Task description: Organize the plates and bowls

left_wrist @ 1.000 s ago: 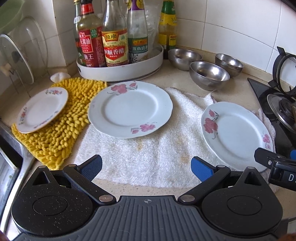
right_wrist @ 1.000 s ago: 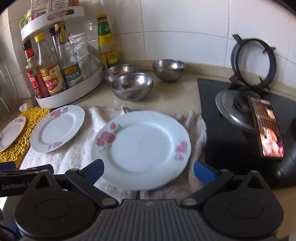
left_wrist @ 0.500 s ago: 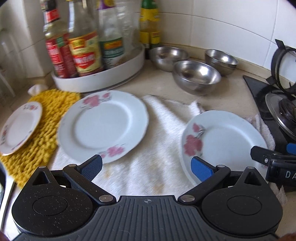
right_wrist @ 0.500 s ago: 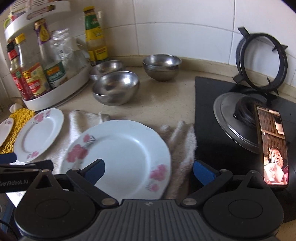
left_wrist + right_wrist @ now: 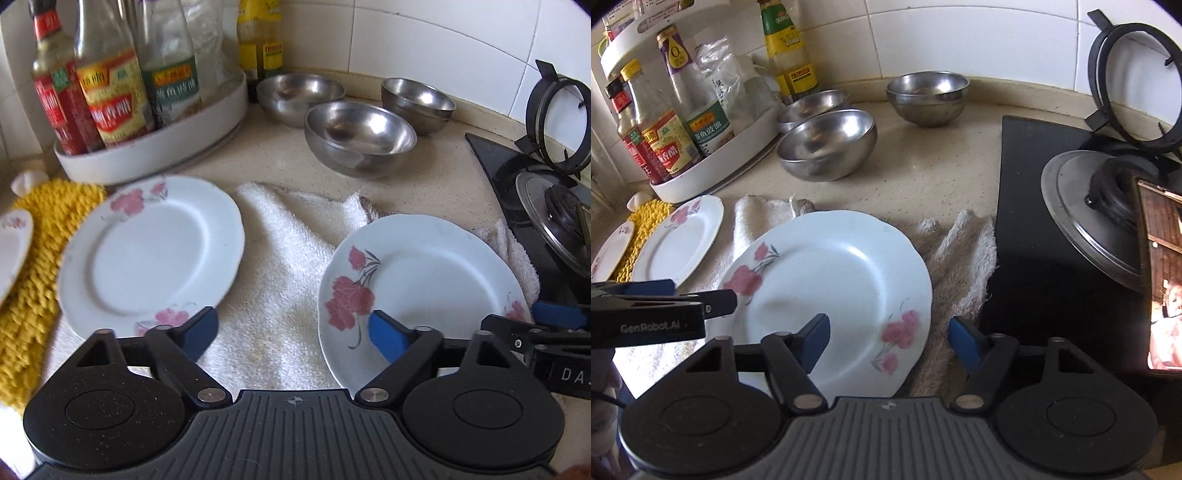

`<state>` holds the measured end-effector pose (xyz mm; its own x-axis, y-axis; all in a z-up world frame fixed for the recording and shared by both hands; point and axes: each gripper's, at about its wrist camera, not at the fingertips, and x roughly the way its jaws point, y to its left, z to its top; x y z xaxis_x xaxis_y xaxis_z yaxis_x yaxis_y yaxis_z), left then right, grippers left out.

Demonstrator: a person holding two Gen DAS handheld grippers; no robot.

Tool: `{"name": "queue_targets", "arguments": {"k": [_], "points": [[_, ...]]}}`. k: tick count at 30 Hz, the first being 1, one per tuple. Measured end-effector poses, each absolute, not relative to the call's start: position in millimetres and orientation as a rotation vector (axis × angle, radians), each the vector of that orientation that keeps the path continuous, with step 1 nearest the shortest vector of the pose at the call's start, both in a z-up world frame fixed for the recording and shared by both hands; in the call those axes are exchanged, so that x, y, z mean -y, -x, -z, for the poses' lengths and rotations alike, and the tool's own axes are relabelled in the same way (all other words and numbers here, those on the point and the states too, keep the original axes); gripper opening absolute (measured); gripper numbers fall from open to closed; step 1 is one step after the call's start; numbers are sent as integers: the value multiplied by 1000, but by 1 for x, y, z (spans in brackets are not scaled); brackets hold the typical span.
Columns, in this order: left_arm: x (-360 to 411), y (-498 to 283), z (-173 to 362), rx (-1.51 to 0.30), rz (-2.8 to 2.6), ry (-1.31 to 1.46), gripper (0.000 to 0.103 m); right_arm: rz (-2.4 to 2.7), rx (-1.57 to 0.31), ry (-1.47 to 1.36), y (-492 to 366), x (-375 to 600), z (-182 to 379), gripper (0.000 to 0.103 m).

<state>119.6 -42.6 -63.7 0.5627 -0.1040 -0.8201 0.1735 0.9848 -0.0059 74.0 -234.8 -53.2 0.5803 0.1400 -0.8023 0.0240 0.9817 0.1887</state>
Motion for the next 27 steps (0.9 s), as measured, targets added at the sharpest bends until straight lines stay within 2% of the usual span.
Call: {"name": "queue_targets", "arguments": {"k": [2, 6, 11, 18, 23, 26, 27], "points": [[41, -123, 69, -988, 190, -35, 79, -93, -946, -185, -76, 236, 53, 83], [46, -125, 71, -989, 188, -42, 80, -80, -961, -171, -74, 244, 42, 83], [49, -128, 70, -979, 184, -61, 82, -126, -857, -152, -70, 248, 17, 83], [60, -130, 74, -983, 204, -83, 79, -197, -988, -213, -92, 250, 62, 83], [59, -131, 76, -996, 235, -42, 79, -248, -980, -211, -94, 246, 60, 82], [67, -130, 77, -1005, 303, -37, 73, -260, -985, -201, -95, 245, 61, 82], [72, -129, 77, -1005, 317, -46, 75, -264, -989, -200, -96, 247, 61, 82]]}}
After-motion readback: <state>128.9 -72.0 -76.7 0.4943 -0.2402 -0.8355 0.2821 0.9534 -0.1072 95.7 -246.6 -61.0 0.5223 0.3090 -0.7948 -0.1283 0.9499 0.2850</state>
